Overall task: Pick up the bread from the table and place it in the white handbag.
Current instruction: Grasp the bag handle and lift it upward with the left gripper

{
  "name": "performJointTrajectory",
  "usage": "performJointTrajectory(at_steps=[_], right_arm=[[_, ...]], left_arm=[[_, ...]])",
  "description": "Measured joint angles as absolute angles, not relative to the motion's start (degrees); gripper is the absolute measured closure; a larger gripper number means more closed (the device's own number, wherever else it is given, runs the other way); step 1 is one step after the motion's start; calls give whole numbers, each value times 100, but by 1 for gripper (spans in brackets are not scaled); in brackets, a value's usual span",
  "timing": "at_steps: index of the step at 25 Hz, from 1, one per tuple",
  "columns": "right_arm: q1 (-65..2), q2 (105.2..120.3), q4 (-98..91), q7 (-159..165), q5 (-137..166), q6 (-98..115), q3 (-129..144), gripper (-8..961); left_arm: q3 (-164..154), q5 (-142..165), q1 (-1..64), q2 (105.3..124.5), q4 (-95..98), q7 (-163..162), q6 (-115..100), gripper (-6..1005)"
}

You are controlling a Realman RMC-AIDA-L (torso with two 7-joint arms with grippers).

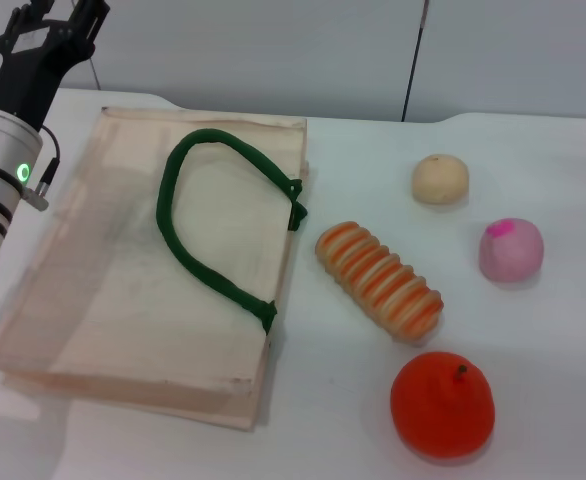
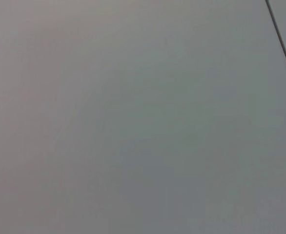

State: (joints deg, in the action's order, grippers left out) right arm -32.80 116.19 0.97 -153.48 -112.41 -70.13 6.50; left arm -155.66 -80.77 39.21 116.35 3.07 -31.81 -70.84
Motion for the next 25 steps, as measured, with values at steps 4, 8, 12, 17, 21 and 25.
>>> performJointTrajectory(at_steps=[4, 8, 12, 17, 21, 25], right_arm=[[-3278, 11619, 90, -15346, -11241, -7014, 650, 59], [-3278, 11619, 91, -15345, -11241, -7014, 650, 60], [-3278, 11618, 96, -15345, -11241, -7000, 650, 60], [-3278, 11619, 92, -15345, -11241, -6973, 650, 60], [-3278, 11619, 86, -15345, -11241, -6967, 650, 60], [-3254, 11619, 77, -15345, -11241, -6961, 650, 60]], left_arm=[[-15566, -8077, 3915, 11630, 308, -3181, -7084, 260], [-15566, -8077, 3918, 11627, 307, -3181, -7084, 260], [-15566, -8077, 3926, 11626, 307, -3181, -7084, 259], [-15543, -8092, 3933, 11590, 299, -3580, -6922, 260], [-15788, -7812, 4026, 11502, -21, -4649, -6794, 260], [-16343, -6849, 4269, 11441, -760, -5703, -6867, 259]])
